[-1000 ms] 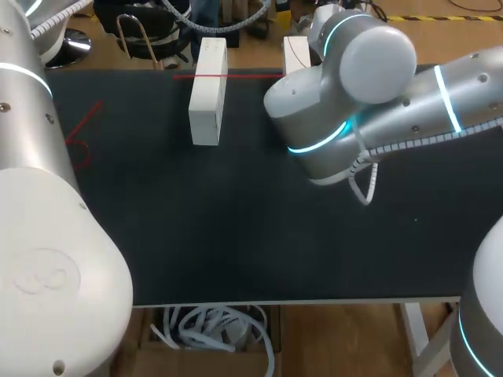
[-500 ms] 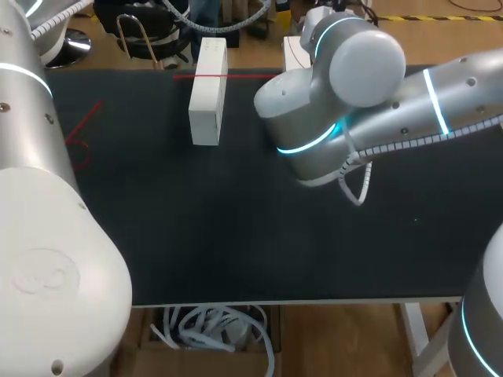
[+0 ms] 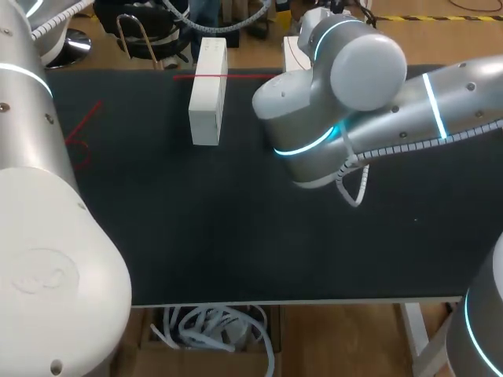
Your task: Grab the tape and strap the tape.
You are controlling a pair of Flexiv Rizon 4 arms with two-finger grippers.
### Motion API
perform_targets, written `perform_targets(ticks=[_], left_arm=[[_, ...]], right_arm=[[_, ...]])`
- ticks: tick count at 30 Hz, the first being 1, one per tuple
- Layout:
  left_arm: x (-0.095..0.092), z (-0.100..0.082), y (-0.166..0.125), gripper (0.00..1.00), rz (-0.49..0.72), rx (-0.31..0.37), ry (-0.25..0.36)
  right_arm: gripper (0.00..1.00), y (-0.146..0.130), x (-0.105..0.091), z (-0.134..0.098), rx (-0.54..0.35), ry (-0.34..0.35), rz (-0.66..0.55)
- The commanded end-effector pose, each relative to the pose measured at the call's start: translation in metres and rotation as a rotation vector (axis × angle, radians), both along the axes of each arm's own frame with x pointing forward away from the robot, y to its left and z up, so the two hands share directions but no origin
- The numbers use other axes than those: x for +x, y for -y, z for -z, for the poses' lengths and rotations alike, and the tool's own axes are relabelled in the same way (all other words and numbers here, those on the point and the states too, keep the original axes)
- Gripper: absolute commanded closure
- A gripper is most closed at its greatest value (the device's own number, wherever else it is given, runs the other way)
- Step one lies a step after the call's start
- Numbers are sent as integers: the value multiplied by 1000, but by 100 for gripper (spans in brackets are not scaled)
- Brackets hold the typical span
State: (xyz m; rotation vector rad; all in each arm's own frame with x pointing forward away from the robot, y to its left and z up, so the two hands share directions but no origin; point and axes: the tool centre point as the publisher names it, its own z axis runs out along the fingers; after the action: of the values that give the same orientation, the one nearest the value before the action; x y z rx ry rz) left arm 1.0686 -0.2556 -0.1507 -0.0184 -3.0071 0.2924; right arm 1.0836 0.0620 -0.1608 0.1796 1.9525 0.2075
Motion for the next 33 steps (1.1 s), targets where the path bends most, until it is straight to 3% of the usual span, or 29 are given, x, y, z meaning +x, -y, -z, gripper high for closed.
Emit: perform_targets(ticks=[1, 33], left_arm=[[0, -1, 0, 100, -1, 5, -2], [0, -1, 0, 100, -1, 5, -2]], right_arm=[[100, -2, 0, -2, -4, -2, 1], [100, -11, 0, -5, -21, 0, -17]])
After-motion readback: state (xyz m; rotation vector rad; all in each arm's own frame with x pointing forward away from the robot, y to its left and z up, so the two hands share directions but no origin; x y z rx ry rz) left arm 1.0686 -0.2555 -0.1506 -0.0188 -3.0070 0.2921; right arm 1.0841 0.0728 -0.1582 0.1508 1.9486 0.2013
